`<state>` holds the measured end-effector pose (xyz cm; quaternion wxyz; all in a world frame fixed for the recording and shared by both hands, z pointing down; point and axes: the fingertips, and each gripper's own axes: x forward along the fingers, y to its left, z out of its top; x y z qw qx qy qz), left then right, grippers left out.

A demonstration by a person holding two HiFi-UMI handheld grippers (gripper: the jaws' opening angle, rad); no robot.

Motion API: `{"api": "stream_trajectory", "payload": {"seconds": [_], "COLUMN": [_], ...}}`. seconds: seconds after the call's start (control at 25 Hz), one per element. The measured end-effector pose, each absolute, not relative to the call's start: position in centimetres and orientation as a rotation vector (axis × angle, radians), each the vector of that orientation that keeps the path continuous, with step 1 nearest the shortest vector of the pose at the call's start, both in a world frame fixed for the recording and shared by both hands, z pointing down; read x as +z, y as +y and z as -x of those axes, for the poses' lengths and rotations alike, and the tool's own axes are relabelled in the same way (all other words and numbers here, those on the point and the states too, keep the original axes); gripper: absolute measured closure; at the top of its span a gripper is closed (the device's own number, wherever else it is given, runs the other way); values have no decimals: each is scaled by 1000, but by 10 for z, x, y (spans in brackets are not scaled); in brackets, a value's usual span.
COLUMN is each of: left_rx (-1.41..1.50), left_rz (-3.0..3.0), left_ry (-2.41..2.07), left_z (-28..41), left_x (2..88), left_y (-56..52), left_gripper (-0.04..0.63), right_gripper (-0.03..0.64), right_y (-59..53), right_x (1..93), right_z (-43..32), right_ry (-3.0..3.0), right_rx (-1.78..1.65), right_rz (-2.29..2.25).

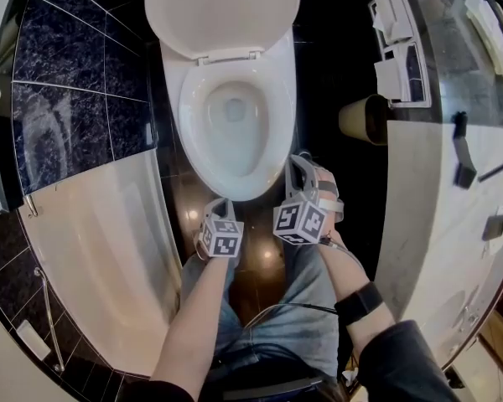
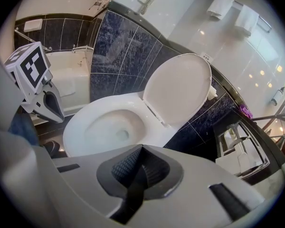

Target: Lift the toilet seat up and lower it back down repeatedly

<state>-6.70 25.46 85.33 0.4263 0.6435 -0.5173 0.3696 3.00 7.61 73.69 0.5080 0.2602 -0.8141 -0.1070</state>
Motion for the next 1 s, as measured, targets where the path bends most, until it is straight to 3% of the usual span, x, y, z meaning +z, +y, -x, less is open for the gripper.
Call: {"api": "stream_trajectory", "payload": {"seconds": [0.28,0.72,1.0], "left_rx": [827,612,542], "left_rz": [-1688,-1879,-1926], "left_ry": [-1438,-1640,-1777], "left_z": [97,139,154], "left_x": [752,489,394], "left_y": [204,113,87], "left_gripper": [598,598,597], "right_gripper": [598,598,597], "right_y": [65,23,3], "right_x": [667,483,391], "right_z": [-15,14,18], "right_ry": [-2011,-2191,-2306], "right_rx": [-229,-146,-111], "right_rz": [-661,-754,-794]}}
